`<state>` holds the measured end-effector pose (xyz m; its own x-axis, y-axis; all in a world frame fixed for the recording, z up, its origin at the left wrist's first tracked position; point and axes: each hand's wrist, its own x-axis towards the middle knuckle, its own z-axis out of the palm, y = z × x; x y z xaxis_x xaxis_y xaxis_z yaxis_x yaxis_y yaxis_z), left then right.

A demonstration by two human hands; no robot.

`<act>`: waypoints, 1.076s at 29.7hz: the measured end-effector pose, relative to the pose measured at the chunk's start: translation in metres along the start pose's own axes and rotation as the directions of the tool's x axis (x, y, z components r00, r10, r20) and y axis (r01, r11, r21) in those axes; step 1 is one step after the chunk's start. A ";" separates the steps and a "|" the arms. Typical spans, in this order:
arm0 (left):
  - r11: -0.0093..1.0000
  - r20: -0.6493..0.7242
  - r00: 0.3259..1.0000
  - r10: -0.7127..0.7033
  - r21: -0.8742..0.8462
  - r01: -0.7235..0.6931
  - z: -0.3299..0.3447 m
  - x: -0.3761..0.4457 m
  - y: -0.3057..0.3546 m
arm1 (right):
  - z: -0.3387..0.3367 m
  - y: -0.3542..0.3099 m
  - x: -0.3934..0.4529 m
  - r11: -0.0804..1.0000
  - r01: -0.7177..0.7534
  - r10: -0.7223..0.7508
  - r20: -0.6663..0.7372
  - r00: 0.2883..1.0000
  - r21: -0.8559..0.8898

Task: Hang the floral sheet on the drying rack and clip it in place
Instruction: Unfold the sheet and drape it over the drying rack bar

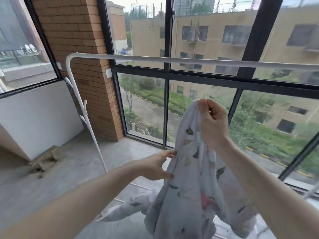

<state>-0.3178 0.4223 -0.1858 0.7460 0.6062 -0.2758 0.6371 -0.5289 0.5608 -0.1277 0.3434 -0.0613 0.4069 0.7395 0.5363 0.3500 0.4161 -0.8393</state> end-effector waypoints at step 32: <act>0.800 -0.776 0.428 0.463 0.158 -0.580 -0.243 -0.063 0.186 | 0.016 -0.067 0.032 0.891 0.099 -0.068 0.086 0.994 -0.443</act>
<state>-0.2932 0.4303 0.1254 0.4637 0.4754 0.7477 0.1076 -0.8678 0.4850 -0.1517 0.3478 0.0108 0.3082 0.7520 0.5826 0.7263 0.2095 -0.6546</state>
